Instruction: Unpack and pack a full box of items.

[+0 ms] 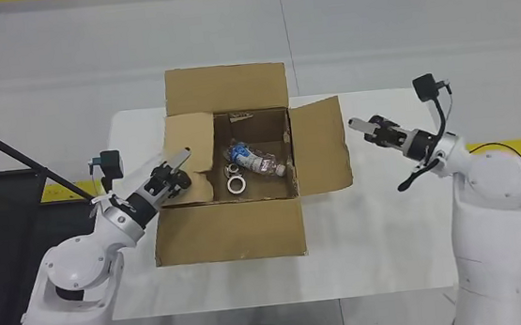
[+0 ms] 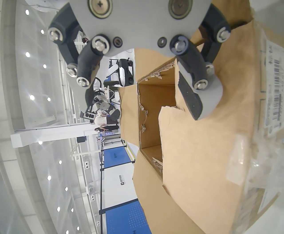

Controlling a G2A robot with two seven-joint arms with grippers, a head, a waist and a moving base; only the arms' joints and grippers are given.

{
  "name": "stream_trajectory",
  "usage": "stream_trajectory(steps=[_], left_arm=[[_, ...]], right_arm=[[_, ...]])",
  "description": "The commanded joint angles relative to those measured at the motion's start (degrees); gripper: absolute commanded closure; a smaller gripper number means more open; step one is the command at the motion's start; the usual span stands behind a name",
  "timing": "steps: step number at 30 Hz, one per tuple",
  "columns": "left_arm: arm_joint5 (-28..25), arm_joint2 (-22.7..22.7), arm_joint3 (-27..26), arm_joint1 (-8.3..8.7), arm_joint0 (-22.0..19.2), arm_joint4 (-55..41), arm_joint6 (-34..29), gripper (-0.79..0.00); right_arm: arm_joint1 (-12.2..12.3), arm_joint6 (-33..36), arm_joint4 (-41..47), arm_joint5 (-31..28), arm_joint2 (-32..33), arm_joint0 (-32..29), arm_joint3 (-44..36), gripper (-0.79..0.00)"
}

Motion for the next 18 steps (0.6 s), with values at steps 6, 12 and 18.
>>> stream_trajectory(steps=[6, 12, 18], left_arm=[[0.49, 1.16, 0.62, 0.04, -0.34, 0.95, 0.82, -0.785], [0.53, 1.24, 0.62, 0.12, -0.19, 0.98, 1.18, -0.785], [0.56, 1.21, 0.52, 0.14, 0.04, 0.31, 1.90, -0.785]], right_arm=[[1.25, 5.18, 3.43, -3.85, -2.21, 4.31, 8.53, -0.785], [1.99, 8.87, 8.69, -8.42, -5.11, 6.73, 11.73, -0.785], [2.53, 11.13, 13.79, -10.48, -9.76, 8.55, 11.04, -0.785]])
